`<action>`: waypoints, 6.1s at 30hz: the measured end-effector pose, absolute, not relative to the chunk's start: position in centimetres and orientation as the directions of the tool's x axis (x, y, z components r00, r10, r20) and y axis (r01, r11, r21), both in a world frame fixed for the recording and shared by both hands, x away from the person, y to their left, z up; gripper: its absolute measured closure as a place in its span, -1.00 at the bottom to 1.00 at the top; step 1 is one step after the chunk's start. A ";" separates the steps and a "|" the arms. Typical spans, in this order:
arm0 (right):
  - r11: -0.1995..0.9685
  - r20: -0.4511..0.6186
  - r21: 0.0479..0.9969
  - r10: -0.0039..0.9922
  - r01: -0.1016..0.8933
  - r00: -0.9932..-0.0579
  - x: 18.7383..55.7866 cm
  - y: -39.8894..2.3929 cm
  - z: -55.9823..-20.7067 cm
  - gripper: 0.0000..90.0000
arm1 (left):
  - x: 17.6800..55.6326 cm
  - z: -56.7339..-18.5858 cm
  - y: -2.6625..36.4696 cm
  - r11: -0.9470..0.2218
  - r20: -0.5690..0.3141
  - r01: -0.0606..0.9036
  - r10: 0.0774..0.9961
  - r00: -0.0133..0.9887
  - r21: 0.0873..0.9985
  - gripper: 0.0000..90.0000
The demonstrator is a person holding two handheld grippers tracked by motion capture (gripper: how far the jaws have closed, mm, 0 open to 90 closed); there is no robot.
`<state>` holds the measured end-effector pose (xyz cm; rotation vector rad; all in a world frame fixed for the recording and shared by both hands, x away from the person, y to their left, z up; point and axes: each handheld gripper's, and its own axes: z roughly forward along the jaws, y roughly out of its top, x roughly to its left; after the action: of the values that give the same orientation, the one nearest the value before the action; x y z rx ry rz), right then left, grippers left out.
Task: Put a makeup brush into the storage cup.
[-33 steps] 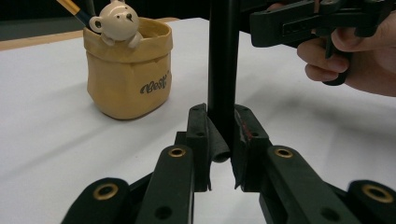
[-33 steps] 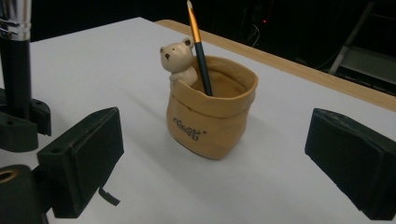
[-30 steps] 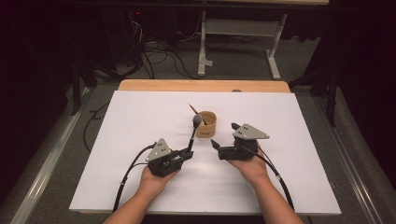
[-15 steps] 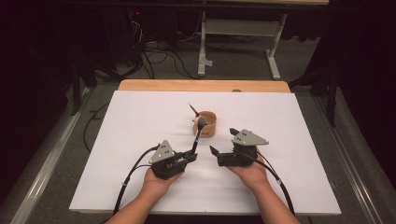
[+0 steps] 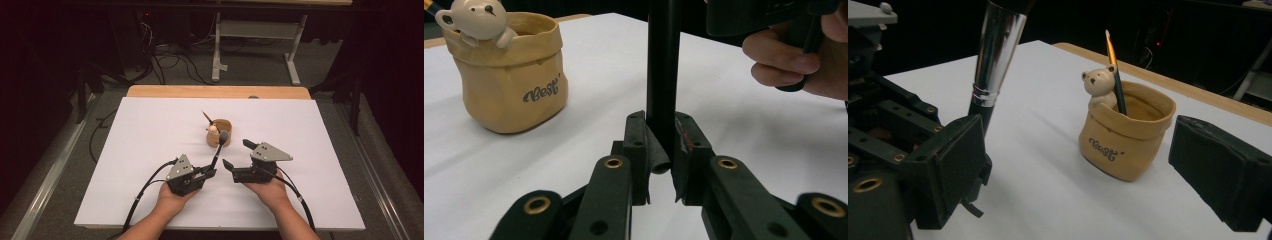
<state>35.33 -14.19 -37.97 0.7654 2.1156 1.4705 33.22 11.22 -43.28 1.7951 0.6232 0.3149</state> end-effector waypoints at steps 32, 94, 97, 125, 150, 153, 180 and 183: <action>0.129 0.127 0.960 0.588 0.247 -0.799 35.0 -14.0 -37.5 -0.37 | 32.8 -43.6 10.4 -0.199 -0.125 0.266 0.527 0.840 0.943 0.75; 0.037 0.258 0.947 0.500 0.318 -0.827 34.7 -13.3 -38.4 0.75 | 32.4 -43.6 9.9 -0.202 -0.122 0.259 0.515 0.848 0.944 0.70; 0.036 0.259 0.947 0.501 0.319 -0.826 34.7 -13.3 -38.4 0.76 | 32.3 -43.5 9.8 -0.207 -0.109 0.248 0.519 0.848 0.946 0.58; 0.066 0.187 0.962 0.553 0.267 -0.812 34.9 -14.1 -38.2 0.75 | 32.8 -43.1 10.3 -0.216 -0.081 0.257 0.597 0.798 0.942 -0.31; 0.066 0.144 0.968 0.644 0.243 -0.751 35.6 -15.9 -37.9 0.75 | 33.7 -42.8 13.9 -0.152 -0.118 0.307 0.698 0.706 0.940 -0.93; 0.063 0.148 0.967 0.650 0.246 -0.746 35.7 -16.0 -37.9 0.75 | 33.7 -42.7 14.4 -0.145 -0.115 0.303 0.707 0.697 0.942 -0.96; 0.069 0.096 0.978 0.694 0.199 -0.714 36.1 -16.6 -37.6 0.75 | 33.0 -42.4 17.7 -0.131 -0.118 0.303 0.723 0.681 0.944 -0.99; 0.070 0.093 0.978 0.700 0.198 -0.708 36.1 -16.7 -37.6 0.75 | 33.0 -42.5 17.5 -0.146 -0.107 0.298 0.718 0.688 0.943 -0.99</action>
<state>36.10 -16.66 -37.62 0.8912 1.9508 1.6747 32.96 17.54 -42.52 1.7317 0.8194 0.4476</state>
